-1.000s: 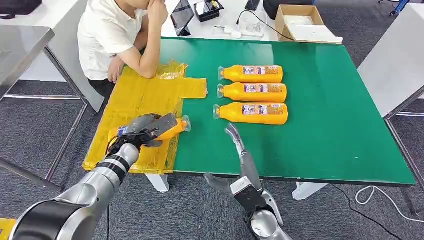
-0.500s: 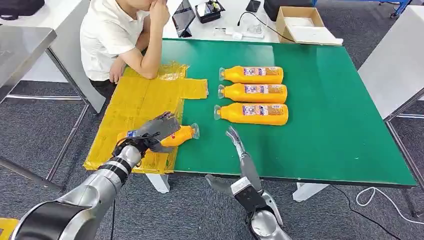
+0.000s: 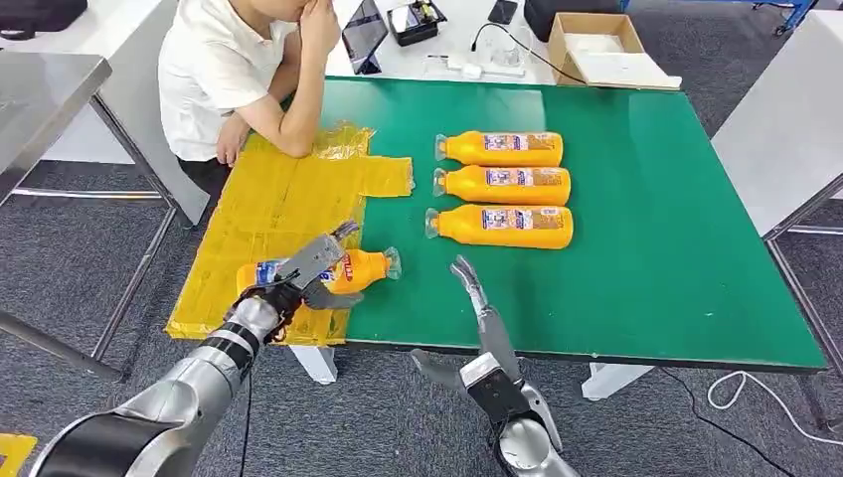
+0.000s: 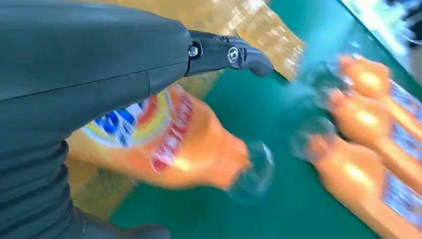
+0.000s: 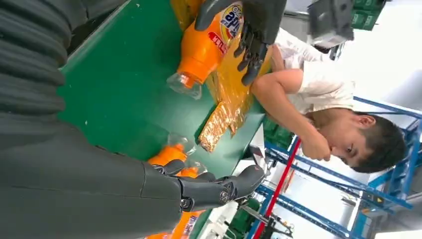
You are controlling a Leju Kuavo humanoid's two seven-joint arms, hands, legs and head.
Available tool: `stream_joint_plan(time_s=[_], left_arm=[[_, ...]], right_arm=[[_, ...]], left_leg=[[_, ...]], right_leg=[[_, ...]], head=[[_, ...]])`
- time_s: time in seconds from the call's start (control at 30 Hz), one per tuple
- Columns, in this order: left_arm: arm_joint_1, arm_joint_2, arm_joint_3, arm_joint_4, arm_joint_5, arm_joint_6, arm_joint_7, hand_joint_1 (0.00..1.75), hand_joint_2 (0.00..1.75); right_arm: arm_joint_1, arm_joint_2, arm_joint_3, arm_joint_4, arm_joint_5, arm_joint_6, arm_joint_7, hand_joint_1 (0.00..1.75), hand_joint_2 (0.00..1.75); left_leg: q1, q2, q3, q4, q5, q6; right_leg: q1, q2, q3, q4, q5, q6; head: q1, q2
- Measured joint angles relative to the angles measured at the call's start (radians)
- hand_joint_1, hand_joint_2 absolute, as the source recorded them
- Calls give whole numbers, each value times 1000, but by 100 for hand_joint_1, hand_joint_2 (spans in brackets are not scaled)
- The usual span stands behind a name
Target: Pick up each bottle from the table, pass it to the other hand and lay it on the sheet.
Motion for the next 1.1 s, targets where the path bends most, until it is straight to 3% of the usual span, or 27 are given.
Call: stream_joint_plan(time_s=[0.27, 0.43, 0.7, 1.1], left_arm=[[13, 0, 0, -18, 9, -8, -6, 0, 175], [41, 1, -4, -55, 125, -47, -71, 0, 175], [166, 0, -86, -364, 474, -15, -95, 0, 175], [399, -7, -213, -727, 684, 113, -65, 0, 175]], right_arm=[[-3, -3, 0, 8, 0, 0, -1, 0, 175], [-5, -5, 0, 13, 1, -4, -6, 0, 175], [-16, -31, -32, 11, 87, -80, 10, 0, 175], [2, -93, -170, -34, 252, -255, 89, 0, 175]], left_leg=[[0, 1, 0, 0, 0, 0], [0, 1, -1, 0, 0, 0], [0, 1, -3, 0, 0, 0], [0, 2, -5, 0, -1, 0]], right_leg=[[0, 0, -1, 0, 0, 0], [0, 0, -2, 0, 0, 0], [0, 0, -4, 0, 0, 0], [0, 1, -6, -1, 0, 0]], head=[[0, 0], [0, 0], [0, 0], [0, 0]])
